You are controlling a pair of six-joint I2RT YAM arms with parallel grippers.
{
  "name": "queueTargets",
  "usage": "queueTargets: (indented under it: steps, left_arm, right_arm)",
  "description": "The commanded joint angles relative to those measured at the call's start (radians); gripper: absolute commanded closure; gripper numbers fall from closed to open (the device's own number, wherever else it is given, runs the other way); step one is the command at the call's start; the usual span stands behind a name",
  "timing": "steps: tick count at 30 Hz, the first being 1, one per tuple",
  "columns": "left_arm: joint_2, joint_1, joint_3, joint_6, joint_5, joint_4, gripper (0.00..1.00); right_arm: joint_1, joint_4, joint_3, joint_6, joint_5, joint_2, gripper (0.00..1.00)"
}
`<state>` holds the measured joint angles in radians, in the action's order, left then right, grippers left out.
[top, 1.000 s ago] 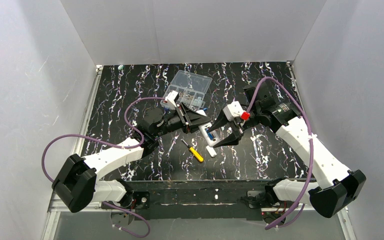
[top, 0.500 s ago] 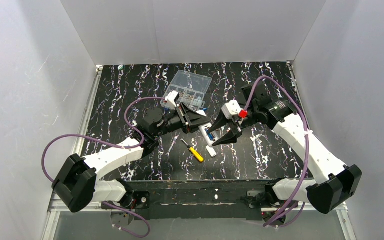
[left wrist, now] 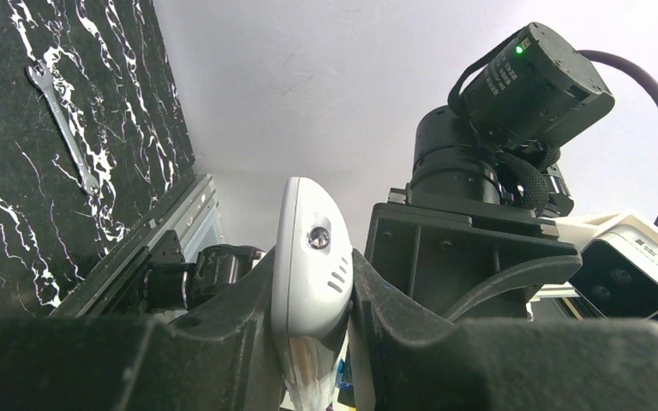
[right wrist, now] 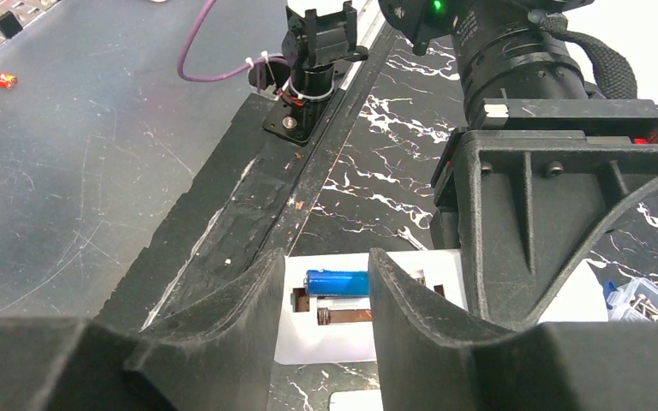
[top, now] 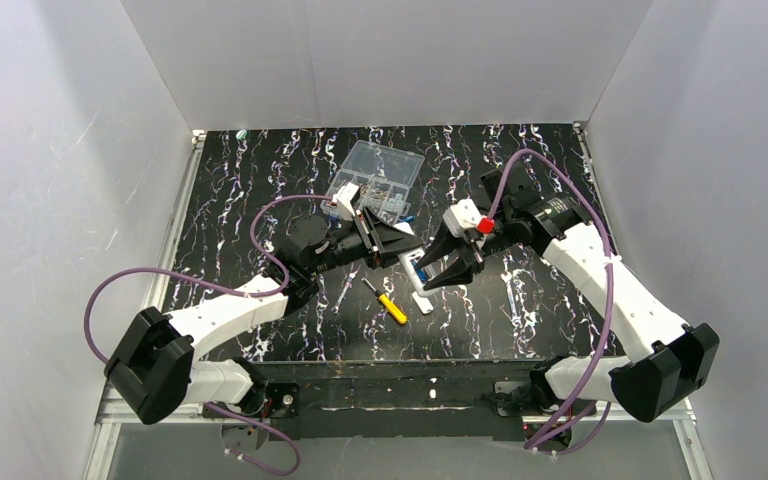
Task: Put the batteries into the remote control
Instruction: Load the battery into the remote control.
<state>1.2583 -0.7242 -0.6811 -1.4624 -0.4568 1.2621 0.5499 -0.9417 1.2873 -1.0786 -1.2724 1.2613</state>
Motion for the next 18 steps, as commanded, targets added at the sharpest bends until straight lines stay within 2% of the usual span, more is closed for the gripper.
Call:
queueTargets:
  steps: [1, 18]
  left_arm:
    - [-0.018, -0.004, -0.062, -0.011, -0.031, 0.106, 1.00]
    - [-0.033, -0.003, -0.073, -0.033, -0.021, 0.121, 1.00]
  right_arm:
    - [-0.005, -0.048, 0.038, -0.010, -0.010, 0.017, 0.53]
    - [-0.007, -0.061, 0.062, -0.033, -0.028, 0.074, 0.59]
